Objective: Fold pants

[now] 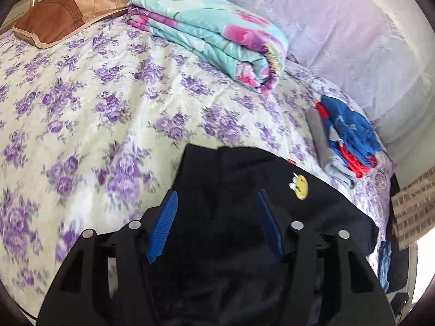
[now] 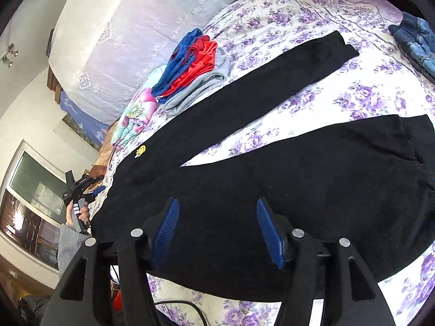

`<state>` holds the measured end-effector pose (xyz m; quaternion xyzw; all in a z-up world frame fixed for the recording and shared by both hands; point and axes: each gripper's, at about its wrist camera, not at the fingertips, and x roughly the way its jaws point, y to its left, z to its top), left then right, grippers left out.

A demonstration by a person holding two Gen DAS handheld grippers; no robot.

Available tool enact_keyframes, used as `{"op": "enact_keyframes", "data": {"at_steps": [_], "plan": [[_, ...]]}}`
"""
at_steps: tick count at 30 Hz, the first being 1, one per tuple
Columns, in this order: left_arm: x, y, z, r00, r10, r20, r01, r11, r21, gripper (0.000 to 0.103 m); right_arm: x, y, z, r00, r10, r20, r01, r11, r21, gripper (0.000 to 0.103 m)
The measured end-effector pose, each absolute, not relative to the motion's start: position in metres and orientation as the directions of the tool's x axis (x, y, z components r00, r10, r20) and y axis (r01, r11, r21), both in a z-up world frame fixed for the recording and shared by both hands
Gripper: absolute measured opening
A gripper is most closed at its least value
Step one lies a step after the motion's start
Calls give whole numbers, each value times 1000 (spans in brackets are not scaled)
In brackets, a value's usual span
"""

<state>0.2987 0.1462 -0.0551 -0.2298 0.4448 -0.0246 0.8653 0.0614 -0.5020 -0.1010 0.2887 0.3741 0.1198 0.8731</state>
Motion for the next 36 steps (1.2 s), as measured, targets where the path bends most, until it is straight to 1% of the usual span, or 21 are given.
{"op": "enact_keyframes", "data": {"at_steps": [1,5,9,12,14,15,16,18,19,21,22,25,32,36], "plan": [[304,148,-58,599,-231,-766,-176,896,-407,58,63,-503,-101,692,422,-586,15,803,595,60],[326,153,-69,577,-228,-784,-215,884,-415,58,75,-503,-104,685,422,-594,27,800,600,61],[343,151,-76,567,-209,-797,-227,890,-395,58,90,-498,-104,675,439,-593,7,800,600,61],[355,152,-82,553,-216,-805,-240,884,-402,58,100,-492,-102,664,454,-594,-13,802,598,62],[360,152,-85,548,-232,-804,-234,880,-414,56,106,-489,-103,656,461,-597,-20,802,597,62],[360,151,-86,552,-239,-799,-229,878,-421,50,109,-488,-103,652,463,-600,-20,802,597,62],[360,151,-85,556,-250,-793,-221,875,-431,39,112,-485,-103,649,465,-603,-20,802,597,62],[358,150,-80,575,-227,-786,-221,882,-416,29,117,-482,-104,641,471,-607,-23,802,597,62],[357,150,-78,581,-217,-785,-218,887,-406,19,120,-481,-104,638,474,-607,-27,801,598,62],[354,153,-74,592,-225,-774,-215,882,-420,15,125,-478,-104,634,481,-606,-34,800,599,62],[353,156,-72,598,-230,-768,-217,876,-431,11,127,-476,-104,632,484,-605,-38,799,600,62],[349,161,-66,622,-256,-740,-211,855,-473,7,136,-471,-105,622,492,-609,-45,799,600,62],[344,156,-54,705,-215,-675,-193,858,-476,2,162,-466,-95,628,496,-599,-56,797,601,62],[345,152,-65,695,-220,-684,-182,868,-463,2,191,-458,-83,625,500,-600,-95,811,577,62]]}}
